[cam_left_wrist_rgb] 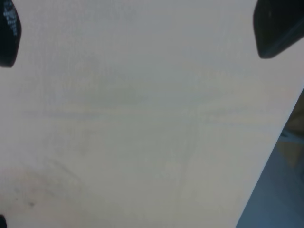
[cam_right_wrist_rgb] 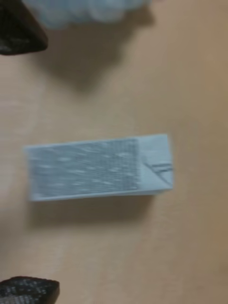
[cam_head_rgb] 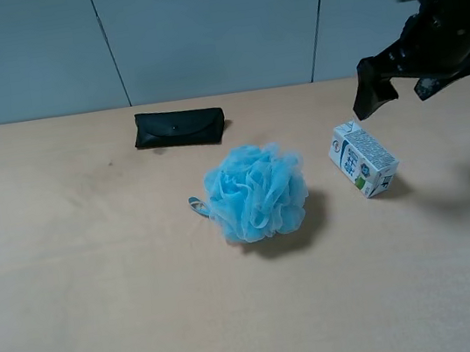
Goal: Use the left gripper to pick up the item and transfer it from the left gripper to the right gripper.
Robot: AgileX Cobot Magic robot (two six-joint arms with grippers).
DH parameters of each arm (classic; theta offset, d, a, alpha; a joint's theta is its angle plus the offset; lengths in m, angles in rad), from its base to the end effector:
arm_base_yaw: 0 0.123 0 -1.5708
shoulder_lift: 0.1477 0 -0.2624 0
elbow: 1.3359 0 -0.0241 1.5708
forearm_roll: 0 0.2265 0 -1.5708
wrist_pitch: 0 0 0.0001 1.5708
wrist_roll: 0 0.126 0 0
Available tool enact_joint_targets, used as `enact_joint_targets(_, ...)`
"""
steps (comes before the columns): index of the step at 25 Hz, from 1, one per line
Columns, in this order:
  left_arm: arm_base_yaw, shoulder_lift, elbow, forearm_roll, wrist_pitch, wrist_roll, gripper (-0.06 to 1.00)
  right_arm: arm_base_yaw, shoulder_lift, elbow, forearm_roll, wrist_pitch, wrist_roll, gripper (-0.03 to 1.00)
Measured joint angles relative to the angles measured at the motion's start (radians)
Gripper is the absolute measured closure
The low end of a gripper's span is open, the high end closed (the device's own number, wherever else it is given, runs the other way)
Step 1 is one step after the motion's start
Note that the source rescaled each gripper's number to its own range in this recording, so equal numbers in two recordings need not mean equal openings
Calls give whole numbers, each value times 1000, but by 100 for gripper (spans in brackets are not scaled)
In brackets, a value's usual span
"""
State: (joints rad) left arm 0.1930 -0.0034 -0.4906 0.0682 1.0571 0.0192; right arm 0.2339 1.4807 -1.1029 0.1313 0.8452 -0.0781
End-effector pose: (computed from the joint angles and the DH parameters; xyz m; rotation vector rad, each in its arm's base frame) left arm 0.0263 0.0128 0.2476 -0.1808 2.0436 0.2139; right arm 0.2814 0.0797 0.2296 -0.3332 2.6897 0.2054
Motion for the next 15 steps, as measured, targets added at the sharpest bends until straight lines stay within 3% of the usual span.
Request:
enact_joint_targets(8, 0, 0, 0, 0, -3, 0, -3, 0, -232, 8, -5, 254, 39, -3)
enact_joint_targets(15, 0, 0, 0, 0, -3, 0, -3, 0, -474, 203, -6, 357, 55, -3)
